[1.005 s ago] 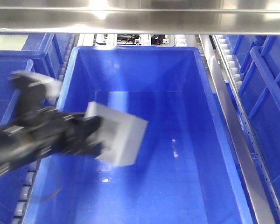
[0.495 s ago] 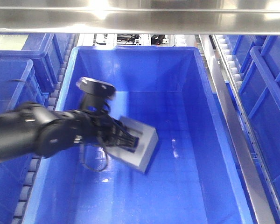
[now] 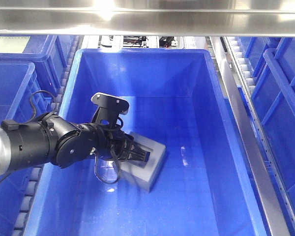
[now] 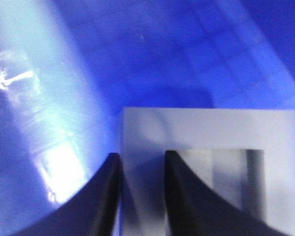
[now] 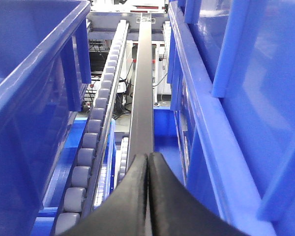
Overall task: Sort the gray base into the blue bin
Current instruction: 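Lower the held block into the blue bin with the left gripper, then open the left gripper and withdraw it from the bin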
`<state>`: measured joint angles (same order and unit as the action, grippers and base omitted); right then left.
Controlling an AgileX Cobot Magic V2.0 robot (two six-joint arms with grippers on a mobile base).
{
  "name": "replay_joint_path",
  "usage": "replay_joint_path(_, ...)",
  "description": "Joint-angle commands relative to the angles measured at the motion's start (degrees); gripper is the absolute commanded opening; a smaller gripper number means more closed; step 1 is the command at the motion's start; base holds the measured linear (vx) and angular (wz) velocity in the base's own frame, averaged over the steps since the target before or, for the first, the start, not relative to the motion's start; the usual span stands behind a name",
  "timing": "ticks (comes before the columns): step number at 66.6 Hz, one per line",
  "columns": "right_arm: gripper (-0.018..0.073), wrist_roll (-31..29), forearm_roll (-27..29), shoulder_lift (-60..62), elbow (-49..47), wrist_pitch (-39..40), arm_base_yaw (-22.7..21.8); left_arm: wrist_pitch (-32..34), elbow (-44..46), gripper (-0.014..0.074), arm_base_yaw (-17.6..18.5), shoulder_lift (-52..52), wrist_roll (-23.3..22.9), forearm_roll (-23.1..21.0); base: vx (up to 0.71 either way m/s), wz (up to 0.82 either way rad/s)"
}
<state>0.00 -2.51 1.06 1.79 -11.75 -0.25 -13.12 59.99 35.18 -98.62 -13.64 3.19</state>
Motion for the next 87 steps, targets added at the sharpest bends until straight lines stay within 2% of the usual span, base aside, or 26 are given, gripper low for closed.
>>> replay_joint_path(1,-0.0005,-0.69,-0.49,0.43,0.32,4.62,-0.09,3.64,1.82,0.0356,0.32,3.63,-0.77,-0.44,0.00,0.00)
replay_joint_path(8,-0.0005,-0.69,-0.49,0.43,0.32,4.62,-0.09,2.26,1.82,0.0392,0.37,5.25,-0.59,-0.37,0.00,0.00)
replay_joint_path(20,-0.0005,-0.69,-0.49,0.43,0.32,4.62,-0.09,-1.41,1.49,0.0393,0.37,9.71,1.12,-0.19,0.00,0.00)
replay_joint_path(31,-0.0005,-0.69,-0.49,0.43,0.32,4.62,-0.09,-1.89,-1.93,0.0393,0.37,15.33,4.21,-0.25,0.00,0.00)
replay_joint_path(39,-0.0005,-0.69,-0.49,0.43,0.32,4.62,-0.09,-1.00,-6.10,0.0393,0.37,21.09,4.35,-0.31,0.00,0.00)
replay_joint_path(54,-0.0005,-0.69,-0.49,0.43,0.32,4.62,-0.09,2.03,-15.82,0.0393,0.37,35.69,4.35,-0.33,0.00,0.00)
replay_joint_path(71,-0.0005,-0.69,-0.49,0.43,0.32,4.45,-0.09,2.11,-25.04,0.0393,0.37,54.99,4.43,-0.33,0.00,0.00)
replay_joint_path(80,-0.0005,-0.69,-0.49,0.43,0.32,4.53,-0.09,0.96,-29.07,0.0393,0.37,67.01,4.42,-0.33,0.00,0.00)
replay_joint_path(87,-0.0005,-0.69,-0.49,0.43,0.32,4.53,-0.09,-2.58,-30.43,0.0393,0.37,75.59,6.07,-0.33,0.00,0.00)
